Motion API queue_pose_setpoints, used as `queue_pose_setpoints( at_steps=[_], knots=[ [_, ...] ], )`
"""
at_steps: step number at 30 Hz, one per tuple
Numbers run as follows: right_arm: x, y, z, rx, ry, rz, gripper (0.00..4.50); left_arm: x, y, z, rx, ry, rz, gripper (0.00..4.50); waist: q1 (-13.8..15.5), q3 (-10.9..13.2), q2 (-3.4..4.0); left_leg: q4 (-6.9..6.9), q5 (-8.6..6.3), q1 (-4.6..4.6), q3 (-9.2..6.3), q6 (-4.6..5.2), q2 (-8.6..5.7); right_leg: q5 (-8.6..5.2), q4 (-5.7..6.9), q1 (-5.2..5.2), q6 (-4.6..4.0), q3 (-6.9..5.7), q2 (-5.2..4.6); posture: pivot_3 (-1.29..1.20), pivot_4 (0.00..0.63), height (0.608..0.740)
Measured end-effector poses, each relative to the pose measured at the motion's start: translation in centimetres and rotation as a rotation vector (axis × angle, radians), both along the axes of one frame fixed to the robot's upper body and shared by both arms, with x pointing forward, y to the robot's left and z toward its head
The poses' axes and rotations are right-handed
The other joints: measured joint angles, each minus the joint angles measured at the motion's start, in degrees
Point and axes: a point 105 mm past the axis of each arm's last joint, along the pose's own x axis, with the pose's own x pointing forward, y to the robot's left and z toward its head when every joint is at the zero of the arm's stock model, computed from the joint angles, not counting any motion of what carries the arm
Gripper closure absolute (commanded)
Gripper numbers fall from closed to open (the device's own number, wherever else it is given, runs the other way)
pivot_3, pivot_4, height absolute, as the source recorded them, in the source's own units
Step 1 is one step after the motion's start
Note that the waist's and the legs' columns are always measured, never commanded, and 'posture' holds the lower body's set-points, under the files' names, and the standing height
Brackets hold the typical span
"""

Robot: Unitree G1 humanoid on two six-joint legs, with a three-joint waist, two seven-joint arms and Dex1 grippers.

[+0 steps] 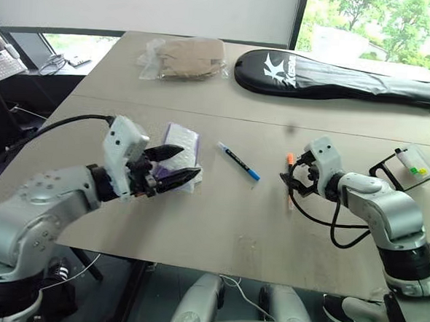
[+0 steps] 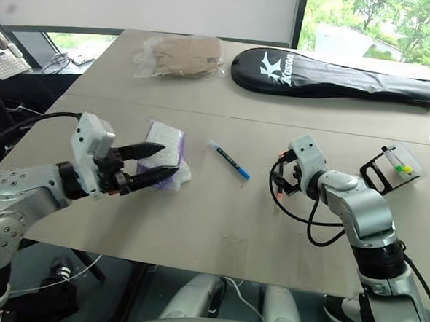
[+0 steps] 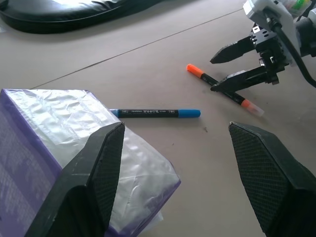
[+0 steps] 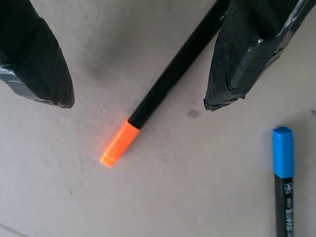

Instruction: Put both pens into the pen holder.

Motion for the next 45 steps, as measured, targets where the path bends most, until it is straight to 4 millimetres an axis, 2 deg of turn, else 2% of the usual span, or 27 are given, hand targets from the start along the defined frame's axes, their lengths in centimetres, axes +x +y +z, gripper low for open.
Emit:
queue_pose_setpoints(
  at_steps=[4,8,11,15,17,18,20,21,22,23,25,28,31,33,35,45],
  knots=[
    [-0.1,0.1,-0.1,-0.019,0.01,-0.016,0.0,1.3,3.5,-1.0,0.035,-0.027,0.193,1.04,-0.53,-0.05,0.08,0.0,0.0,0.02,0.22,0.01,0.0,0.0,-0.02,-0.07,0.01,0.05,0.0,0.0,0.15,0.74],
    [-0.4,-0.1,-0.2,-0.036,0.008,-0.033,0.0,2.4,8.8,-2.0,0.056,-0.042,0.461,1.04,-0.36,-0.13,0.25,0.0,-0.01,0.04,0.19,0.02,0.01,0.0,0.05,-0.08,0.01,0.07,0.01,0.0,0.15,0.74],
    [-0.6,-0.2,-0.1,-0.04,0.012,-0.036,0.0,2.6,12.9,-3.0,-0.06,-0.013,0.711,1.04,-0.21,-0.09,0.13,0.03,-0.01,0.0,0.14,0.03,0.01,0.02,0.04,-0.08,0.03,-0.01,0.01,0.0,0.15,0.74],
    [-0.8,-0.1,-0.1,-0.036,0.021,-0.031,0.0,2.1,17.1,-1.1,-0.22,-0.069,0.936,1.04,-0.19,-0.07,-0.05,0.06,-0.01,-0.05,0.13,0.01,0.0,0.02,0.03,-0.1,0.04,-0.08,0.0,0.0,0.15,0.74],
    [-0.8,-0.1,-0.1,-0.035,0.029,-0.03,0.0,1.8,17.5,0.3,-0.3,-0.102,0.925,1.04,-0.22,-0.07,-0.05,0.06,-0.01,-0.06,0.14,0.01,0.0,0.02,0.02,-0.1,0.04,-0.1,-0.01,0.0,0.15,0.74],
    [-0.8,-0.1,-0.1,-0.037,0.032,-0.03,0.0,1.8,17.0,0.7,-0.322,-0.106,0.886,1.04,-0.21,-0.07,-0.06,0.06,-0.01,-0.06,0.14,0.01,0.0,0.02,0.02,-0.1,0.04,-0.1,-0.02,0.0,0.15,0.74],
    [-0.7,-0.2,0.0,-0.045,0.045,-0.034,0.0,1.8,14.5,1.7,-0.357,-0.102,0.722,1.04,-0.19,-0.06,-0.08,0.07,-0.01,-0.09,0.12,0.01,0.0,0.02,0.02,-0.09,0.04,-0.08,-0.02,0.0,0.15,0.74],
    [-0.6,-0.5,0.1,-0.054,0.069,-0.045,0.52,1.4,11.1,3.0,-0.348,-0.094,0.522,0.95,-0.24,-0.06,-0.09,0.08,-0.01,-0.08,0.11,0.01,0.0,0.02,0.02,-0.09,0.03,-0.04,-0.02,0.0,0.15,0.74],
    [-0.6,-0.6,0.1,-0.054,0.07,-0.046,0.53,1.4,10.8,3.1,-0.346,-0.094,0.51,0.95,-0.24,-0.06,-0.08,0.08,-0.01,-0.08,0.11,0.01,0.0,0.02,0.02,-0.09,0.03,-0.02,-0.02,0.0,0.15,0.74],
    [-0.6,-1.0,0.1,-0.058,0.088,-0.06,0.96,1.0,8.9,4.0,-0.33,-0.091,0.406,0.95,-0.26,-0.06,-0.06,0.07,-0.01,-0.07,0.12,0.01,0.0,0.02,0.02,-0.09,0.03,0.03,-0.02,0.0,0.15,0.74],
    [-1.0,-2.3,0.2,-0.079,0.116,-0.085,1.76,0.3,6.4,4.4,-0.302,-0.061,0.277,0.95,-0.12,-0.06,-0.06,0.06,-0.01,-0.07,0.11,0.01,0.0,0.02,-0.01,-0.08,0.03,0.04,-0.03,0.0,0.15,0.74],
    [-1.8,-3.5,0.1,-0.097,0.143,-0.099,3.12,-0.1,3.5,4.4,-0.315,-0.005,0.154,0.95,-0.03,-0.06,-0.06,0.06,-0.01,-0.07,0.1,0.02,0.0,0.02,0.0,-0.07,0.03,0.02,-0.03,0.0,0.15,0.74],
    [-2.5,-3.7,0.0,-0.1,0.147,-0.092,4.41,-0.1,0.6,4.4,-0.355,0.039,0.052,0.95,0.01,-0.11,-0.12,0.08,-0.01,-0.05,0.11,0.02,0.0,0.02,0.01,-0.03,0.04,0.03,-0.03,0.0,0.15,0.74],
    [-2.7,-3.6,0.1,-0.098,0.139,-0.085,4.47,-0.2,-1.3,3.6,-0.358,0.107,-0.011,0.95,-0.1,-0.17,-0.19,0.09,-0.01,0.01,0.14,0.02,0.0,0.02,0.01,0.02,0.04,0.07,-0.02,0.0,0.15,0.74],
    [-2.8,-3.6,0.1,-0.09,0.137,-0.089,4.47,0.0,-2.2,2.7,-0.361,0.159,-0.025,0.95,-0.11,-0.17,-0.19,0.09,-0.01,0.02,0.14,0.02,0.0,0.02,0.02,0.02,0.04,0.07,-0.01,0.0,0.15,0.74],
    [-3.2,-3.6,0.0,-0.044,0.116,-0.113,4.47,0.5,-4.8,-0.2,-0.367,0.288,-0.059,0.95,-0.03,-0.17,-0.2,0.09,0.0,0.01,0.14,0.01,0.0,0.02,0.01,0.02,0.03,0.07,0.0,0.0,0.15,0.74]
  ],
)
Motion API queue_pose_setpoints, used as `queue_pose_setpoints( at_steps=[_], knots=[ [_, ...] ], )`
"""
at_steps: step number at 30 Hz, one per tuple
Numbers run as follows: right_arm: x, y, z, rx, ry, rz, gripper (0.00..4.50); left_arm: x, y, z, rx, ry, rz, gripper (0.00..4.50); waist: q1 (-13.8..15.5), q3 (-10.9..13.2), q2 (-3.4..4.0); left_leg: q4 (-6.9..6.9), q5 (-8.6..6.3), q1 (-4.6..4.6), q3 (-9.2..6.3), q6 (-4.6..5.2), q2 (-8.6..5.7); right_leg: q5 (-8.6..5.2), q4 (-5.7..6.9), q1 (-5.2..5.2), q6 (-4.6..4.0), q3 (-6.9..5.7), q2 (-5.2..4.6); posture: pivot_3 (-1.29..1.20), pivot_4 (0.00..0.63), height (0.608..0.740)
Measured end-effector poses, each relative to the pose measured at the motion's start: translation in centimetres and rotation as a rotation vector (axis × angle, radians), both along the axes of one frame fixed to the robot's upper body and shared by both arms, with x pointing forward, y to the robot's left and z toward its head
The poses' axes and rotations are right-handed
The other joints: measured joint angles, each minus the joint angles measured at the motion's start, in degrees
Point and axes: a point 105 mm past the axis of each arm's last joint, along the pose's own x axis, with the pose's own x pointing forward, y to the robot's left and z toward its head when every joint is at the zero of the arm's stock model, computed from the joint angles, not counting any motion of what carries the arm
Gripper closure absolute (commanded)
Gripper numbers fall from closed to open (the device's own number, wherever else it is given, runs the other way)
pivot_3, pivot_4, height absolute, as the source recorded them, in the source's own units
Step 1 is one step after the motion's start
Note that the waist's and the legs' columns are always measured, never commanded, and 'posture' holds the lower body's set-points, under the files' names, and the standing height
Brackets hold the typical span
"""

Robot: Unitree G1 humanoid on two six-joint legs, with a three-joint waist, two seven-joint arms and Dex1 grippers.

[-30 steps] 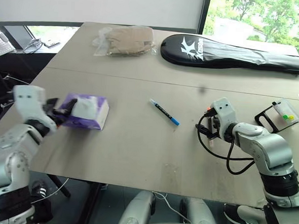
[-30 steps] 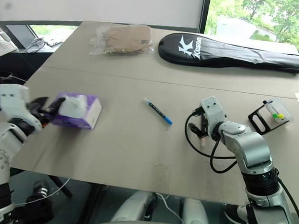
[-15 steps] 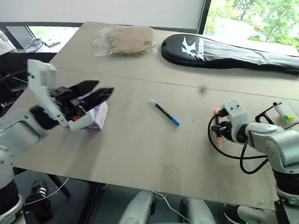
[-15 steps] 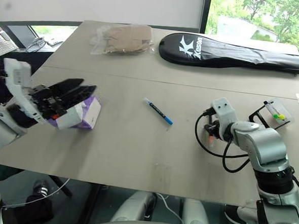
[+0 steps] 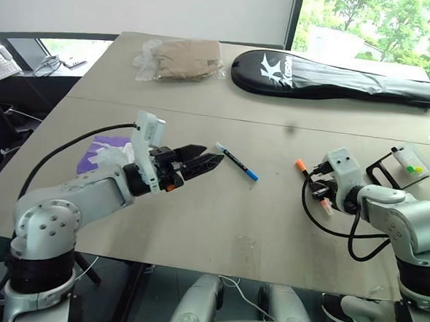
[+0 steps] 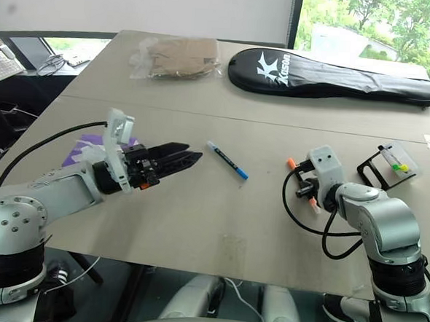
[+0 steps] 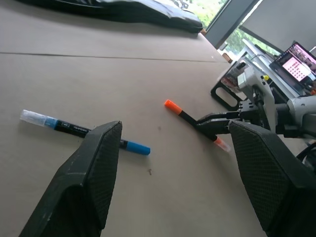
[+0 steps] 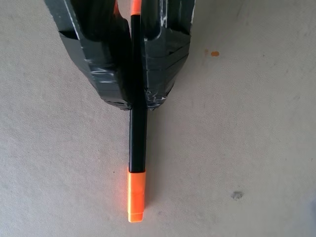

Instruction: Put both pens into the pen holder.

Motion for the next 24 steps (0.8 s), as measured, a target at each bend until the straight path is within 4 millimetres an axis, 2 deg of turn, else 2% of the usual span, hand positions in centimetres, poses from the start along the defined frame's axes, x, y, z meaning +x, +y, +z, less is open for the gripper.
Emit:
queue_pose_setpoints(
  at_steps=[7,11,14,19,22,23,24],
  knots=[
    [-0.8,-1.0,0.0,-0.073,0.012,0.054,4.47,-0.2,-1.0,-1.5,0.031,0.023,-0.028,0.95,0.3,0.02,0.03,0.01,0.0,-0.02,0.0,0.01,-0.03,0.0,-0.04,0.01,0.0,-0.01,-0.04,0.0,0.15,0.74],
    [-1.3,-1.6,-0.2,-0.067,0.09,0.118,2.88,-0.2,-0.8,-2.0,0.053,0.019,-0.02,0.95,-0.02,0.03,0.01,0.01,0.0,-0.03,0.02,0.01,0.0,0.0,-0.04,0.02,0.0,0.01,0.0,0.0,0.15,0.74],
    [-0.5,-0.7,0.0,-0.035,0.112,0.14,1.51,-0.3,-0.8,-2.0,0.06,0.008,-0.016,0.95,-0.46,0.04,0.02,-0.01,0.0,-0.02,0.08,0.01,0.06,0.0,-0.01,0.01,0.0,0.08,0.06,0.0,0.15,0.74],
    [2.8,1.4,0.9,-0.007,0.133,0.082,1.51,-0.6,-1.1,-2.3,0.075,0.005,-0.029,0.95,-1.21,0.05,0.04,0.0,0.0,0.01,0.1,0.01,0.07,0.05,0.01,-0.04,-0.06,0.09,0.06,0.0,0.15,0.74],
    [3.7,1.8,1.0,-0.022,0.138,0.082,2.23,-0.6,-0.8,-2.9,0.091,0.009,-0.012,0.95,-1.16,0.02,-0.03,0.0,0.0,-0.02,0.11,0.01,0.06,0.05,-0.05,-0.06,-0.05,0.11,0.06,0.0,0.15,0.74],
    [4.0,1.9,0.9,-0.042,0.134,0.091,2.84,-0.9,-0.9,-3.0,0.105,0.005,-0.023,0.95,-1.63,-0.01,-0.08,0.0,0.0,-0.01,0.18,0.01,0.07,0.05,-0.04,-0.06,-0.05,0.17,0.07,0.0,0.15,0.74],
    [4.1,1.9,0.8,-0.054,0.128,0.098,3.15,-1.3,-1.1,-3.1,0.119,-0.004,-0.043,0.95,-1.77,-0.03,-0.1,0.0,0.0,0.01,0.2,0.01,0.07,0.05,-0.03,-0.06,-0.05,0.21,0.08,0.0,0.15,0.74]
  ],
)
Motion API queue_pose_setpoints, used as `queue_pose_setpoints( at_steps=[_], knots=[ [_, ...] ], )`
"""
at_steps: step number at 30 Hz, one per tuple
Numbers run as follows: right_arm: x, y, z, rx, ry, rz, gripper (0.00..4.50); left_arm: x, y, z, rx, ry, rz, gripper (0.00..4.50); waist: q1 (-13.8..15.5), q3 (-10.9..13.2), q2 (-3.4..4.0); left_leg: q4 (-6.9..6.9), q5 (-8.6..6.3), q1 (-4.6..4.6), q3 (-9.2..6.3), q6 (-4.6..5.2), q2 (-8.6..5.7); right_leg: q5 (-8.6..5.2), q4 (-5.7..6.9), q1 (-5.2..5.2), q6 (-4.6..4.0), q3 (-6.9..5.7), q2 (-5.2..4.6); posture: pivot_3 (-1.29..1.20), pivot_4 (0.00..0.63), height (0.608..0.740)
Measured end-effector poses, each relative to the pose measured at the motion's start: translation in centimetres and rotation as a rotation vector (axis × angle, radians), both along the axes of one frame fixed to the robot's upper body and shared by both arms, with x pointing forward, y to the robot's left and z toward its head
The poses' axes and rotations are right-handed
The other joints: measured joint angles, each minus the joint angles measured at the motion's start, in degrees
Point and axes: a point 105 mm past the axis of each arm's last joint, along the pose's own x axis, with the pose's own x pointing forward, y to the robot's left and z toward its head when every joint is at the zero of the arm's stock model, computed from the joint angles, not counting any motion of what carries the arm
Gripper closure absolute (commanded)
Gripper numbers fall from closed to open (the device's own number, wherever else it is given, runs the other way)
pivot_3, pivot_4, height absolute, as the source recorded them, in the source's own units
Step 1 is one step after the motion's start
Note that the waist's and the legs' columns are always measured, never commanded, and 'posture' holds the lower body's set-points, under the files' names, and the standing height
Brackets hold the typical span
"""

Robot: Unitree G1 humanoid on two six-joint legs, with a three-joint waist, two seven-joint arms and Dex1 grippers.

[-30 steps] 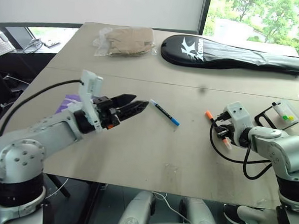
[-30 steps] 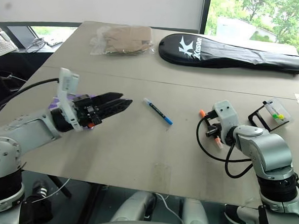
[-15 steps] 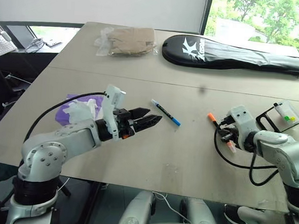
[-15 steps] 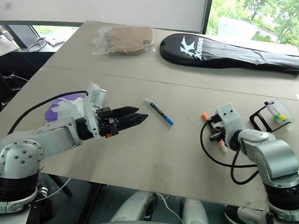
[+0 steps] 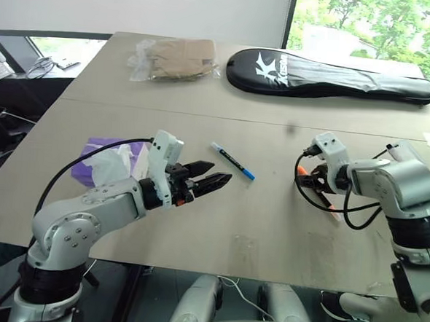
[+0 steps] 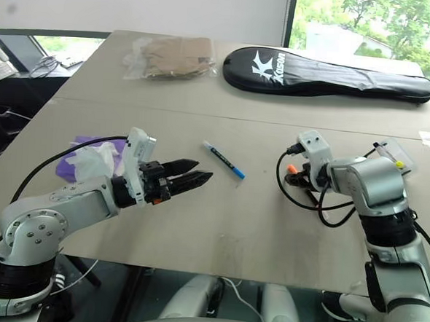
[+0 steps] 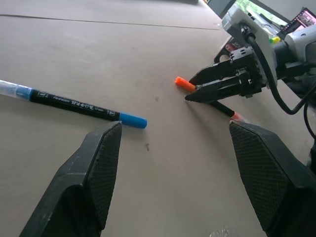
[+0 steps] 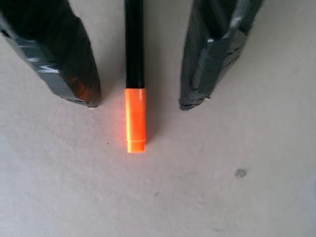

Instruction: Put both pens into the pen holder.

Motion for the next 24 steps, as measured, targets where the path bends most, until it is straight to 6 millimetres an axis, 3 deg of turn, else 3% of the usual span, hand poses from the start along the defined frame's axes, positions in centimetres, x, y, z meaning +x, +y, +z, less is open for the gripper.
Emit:
queue_pose_setpoints(
  at_steps=[3,4,12,14,16,17,18,21,24],
  knots=[
    [-0.1,0.0,-0.2,-0.04,-0.013,0.047,4.29,-1.2,-0.2,0.0,0.043,-0.023,-0.066,0.95,0.0,0.0,0.02,-0.01,0.0,0.05,0.03,0.0,0.05,0.0,0.05,-0.02,0.0,0.06,0.04,0.0,0.15,0.74],
    [-0.2,-0.1,-0.2,-0.051,-0.019,0.062,4.46,-1.6,-0.2,0.1,0.059,-0.034,-0.095,0.95,0.18,0.0,0.04,-0.02,-0.01,0.06,0.0,0.0,0.07,0.0,0.05,0.0,-0.01,0.0,0.04,0.0,0.15,0.74],
    [-0.8,-1.2,-0.4,-0.035,-0.081,0.065,4.46,-2.8,-0.4,0.2,0.128,-0.099,-0.231,0.95,1.58,0.02,0.07,-0.01,-0.02,0.04,-0.03,0.02,0.05,0.0,-0.03,0.07,0.0,-0.05,0.01,0.0,0.15,0.74],
    [-1.6,-1.4,0.5,0.1,-0.11,0.018,4.46,-3.1,-1.1,0.4,0.141,-0.135,-0.311,0.95,1.93,0.1,0.15,-0.03,-0.01,-0.13,-0.11,0.01,0.06,0.0,-0.02,-0.03,-0.01,-0.13,0.01,0.0,0.15,0.74],
    [-1.9,-1.4,2.6,0.206,-0.192,0.006,4.46,-3.1,-1.6,1.0,0.149,-0.185,-0.361,0.95,1.89,0.21,0.33,-0.02,-0.01,-0.35,-0.1,0.0,0.05,0.0,0.0,-0.21,0.0,-0.15,0.01,0.0,0.15,0.74],
    [-2.2,-1.5,5.2,0.317,-0.304,0.011,4.46,-3.0,-2.0,1.5,0.149,-0.237,-0.393,0.95,1.91,0.24,0.39,-0.01,-0.01,-0.38,-0.12,0.0,0.05,0.0,-0.02,-0.23,0.0,-0.18,0.01,0.0,0.15,0.74],
    [-2.3,-1.5,6.2,0.353,-0.348,0.015,4.46,-2.9,-2.1,1.8,0.145,-0.255,-0.4,0.95,1.88,0.25,0.4,-0.01,-0.01,-0.4,-0.12,0.0,0.05,0.0,-0.03,-0.22,0.0,-0.19,0.01,0.0,0.15,0.74],
    [-3.7,-3.2,12.0,0.544,-0.628,0.018,4.46,-1.9,-3.1,3.0,0.096,-0.365,-0.418,0.95,1.84,0.25,0.41,-0.01,-0.01,-0.44,-0.15,0.0,0.04,0.0,-0.07,-0.22,0.0,-0.3,0.0,0.0,0.15,0.74],
    [-4.9,-4.5,14.5,0.533,-0.787,0.023,4.46,-0.7,-3.3,3.4,0.089,-0.409,-0.405,0.95,1.56,0.25,0.41,-0.01,-0.01,-0.41,-0.12,0.01,0.04,0.0,-0.05,-0.22,0.0,-0.39,0.01,0.0,0.15,0.74]
  ],
)
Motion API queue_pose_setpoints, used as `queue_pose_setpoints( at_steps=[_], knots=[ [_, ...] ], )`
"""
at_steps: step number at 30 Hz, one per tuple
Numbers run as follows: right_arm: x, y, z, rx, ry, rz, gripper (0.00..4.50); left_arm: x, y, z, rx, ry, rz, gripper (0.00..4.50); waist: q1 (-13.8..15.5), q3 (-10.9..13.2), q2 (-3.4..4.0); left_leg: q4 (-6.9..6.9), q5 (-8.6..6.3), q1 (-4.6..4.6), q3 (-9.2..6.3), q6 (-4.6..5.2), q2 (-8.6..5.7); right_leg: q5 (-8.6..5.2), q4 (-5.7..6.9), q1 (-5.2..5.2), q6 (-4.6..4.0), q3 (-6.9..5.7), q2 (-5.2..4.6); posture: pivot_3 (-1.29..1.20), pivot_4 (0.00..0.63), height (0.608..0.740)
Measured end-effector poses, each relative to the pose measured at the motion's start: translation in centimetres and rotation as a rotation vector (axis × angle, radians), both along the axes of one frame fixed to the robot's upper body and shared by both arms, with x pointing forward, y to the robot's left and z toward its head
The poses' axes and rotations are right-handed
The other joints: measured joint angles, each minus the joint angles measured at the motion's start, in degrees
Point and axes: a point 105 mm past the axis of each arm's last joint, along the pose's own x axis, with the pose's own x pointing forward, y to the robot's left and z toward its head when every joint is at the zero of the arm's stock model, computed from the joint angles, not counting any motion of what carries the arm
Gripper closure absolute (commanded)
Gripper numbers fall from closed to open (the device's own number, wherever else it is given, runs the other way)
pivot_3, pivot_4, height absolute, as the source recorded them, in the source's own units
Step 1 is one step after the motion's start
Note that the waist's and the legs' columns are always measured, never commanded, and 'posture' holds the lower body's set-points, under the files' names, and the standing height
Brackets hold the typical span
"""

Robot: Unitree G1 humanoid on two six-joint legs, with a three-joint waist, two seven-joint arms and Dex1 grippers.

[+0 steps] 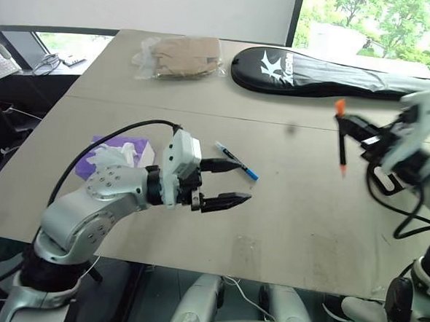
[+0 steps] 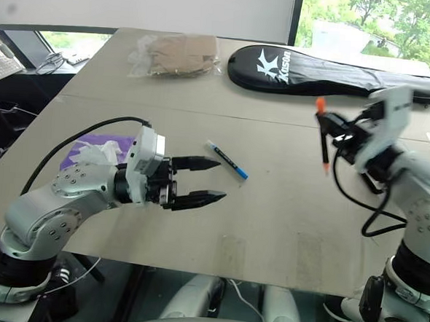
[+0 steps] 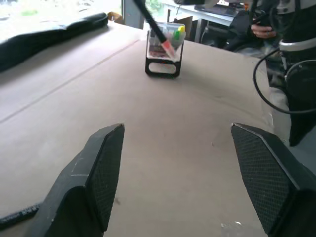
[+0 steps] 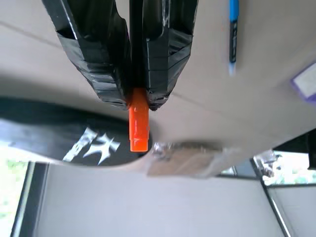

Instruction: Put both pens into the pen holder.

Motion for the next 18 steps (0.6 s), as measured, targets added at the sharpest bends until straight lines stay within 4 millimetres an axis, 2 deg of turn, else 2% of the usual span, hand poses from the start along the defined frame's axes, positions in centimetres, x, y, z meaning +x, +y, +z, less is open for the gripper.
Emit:
queue_pose_setpoints(
  at_steps=[3,7,13,18],
  knots=[
    [0.0,-1.1,0.8,-0.007,-0.075,-0.076,4.46,0.8,-0.7,0.5,-0.027,-0.025,-0.01,0.95,-0.17,0.0,0.0,0.02,0.0,0.02,0.02,0.0,0.0,0.0,0.06,0.0,0.0,0.01,0.01,0.0,0.15,0.74],
    [0.5,-3.6,1.8,-0.095,-0.229,-0.249,4.46,1.2,-1.2,0.8,-0.031,-0.061,-0.037,0.95,-0.08,0.0,0.0,0.04,0.01,0.01,0.02,0.0,-0.01,0.0,0.04,0.0,0.0,-0.01,0.01,0.0,0.15,0.74],
    [2.6,-4.8,0.9,-0.194,-0.336,-0.347,4.46,0.6,-2.1,1.6,-0.07,-0.108,-0.119,0.95,-0.27,0.0,0.02,0.08,0.02,0.06,0.05,-0.01,0.0,0.0,0.1,0.01,0.01,0.01,0.02,0.0,0.15,0.74],
    [3.8,-5.6,0.1,-0.253,-0.394,-0.385,4.46,0.6,-2.3,1.6,-0.077,-0.127,-0.116,0.95,-0.25,0.0,0.02,0.09,0.02,0.05,0.06,-0.01,0.0,0.0,0.09,0.02,0.01,0.01,0.03,0.0,0.15,0.74]
  ],
)
